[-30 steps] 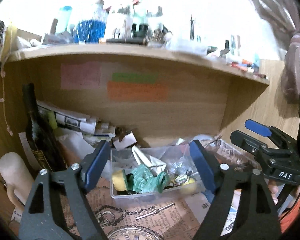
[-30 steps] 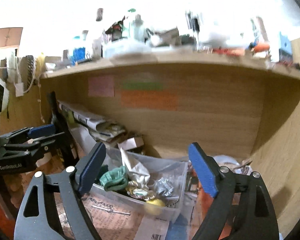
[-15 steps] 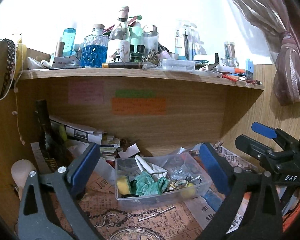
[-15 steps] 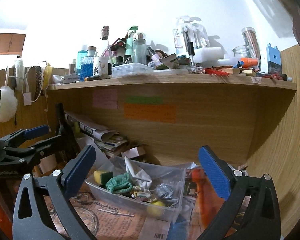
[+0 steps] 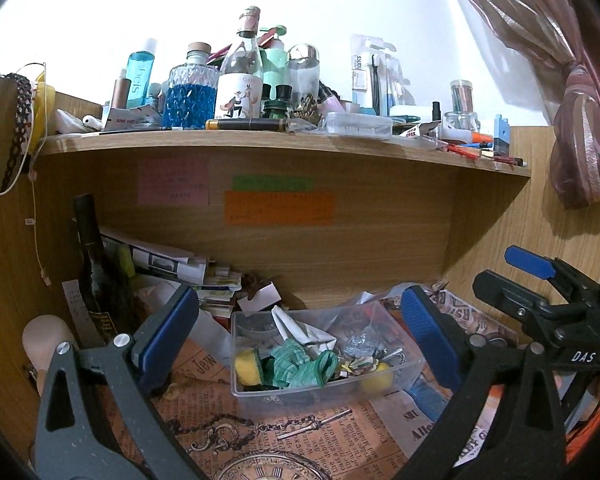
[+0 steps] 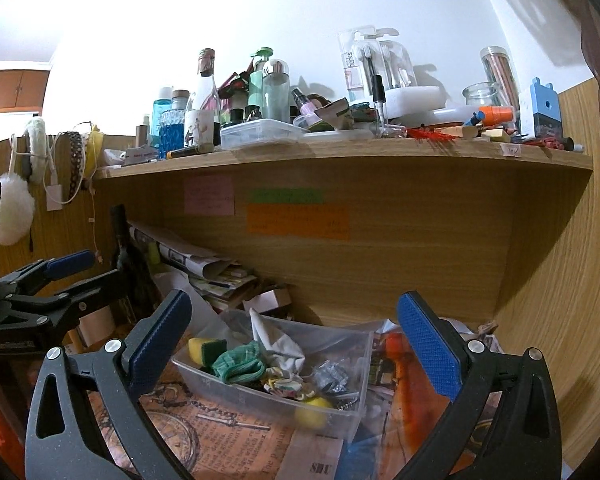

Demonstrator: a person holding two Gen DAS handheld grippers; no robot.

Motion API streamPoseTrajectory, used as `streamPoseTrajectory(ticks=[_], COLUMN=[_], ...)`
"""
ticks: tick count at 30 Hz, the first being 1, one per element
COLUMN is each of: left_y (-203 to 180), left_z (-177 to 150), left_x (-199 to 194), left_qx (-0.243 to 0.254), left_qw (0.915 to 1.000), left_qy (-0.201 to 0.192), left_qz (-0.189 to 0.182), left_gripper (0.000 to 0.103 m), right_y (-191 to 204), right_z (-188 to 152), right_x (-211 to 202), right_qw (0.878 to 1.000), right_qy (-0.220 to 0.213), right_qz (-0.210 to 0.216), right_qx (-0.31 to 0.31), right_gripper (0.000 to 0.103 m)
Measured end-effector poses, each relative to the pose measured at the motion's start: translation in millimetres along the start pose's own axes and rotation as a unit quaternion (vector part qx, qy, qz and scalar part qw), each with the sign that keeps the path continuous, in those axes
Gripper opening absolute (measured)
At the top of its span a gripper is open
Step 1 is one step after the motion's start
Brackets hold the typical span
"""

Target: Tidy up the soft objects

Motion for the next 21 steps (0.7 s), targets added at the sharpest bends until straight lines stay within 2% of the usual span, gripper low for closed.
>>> streamPoseTrajectory(ticks=[21], left_y=[-1.6], left_z=[-1.0], left_x=[3.5], left_qx=[0.004], left_qw=[1.0], left_qy=[0.001], left_qz=[-0.001], left_gripper=[0.103], right_y=[2.9], right_z=[-0.9], right_x=[-2.0], right_qw=[1.0], right_qy=[-0.004], right_qz=[0.002], right_qx=[-0.001], right_gripper=[0.103])
Point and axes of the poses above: each gripper's, at about its wrist camera, not at the fingertips, and x roughly the way its jaws point, y to its left, z to its top, the point moved 6 cm from there along x, roughly the way its jaws point, and after that the axes turned 2 degrees about y, right-handed, at the moved point
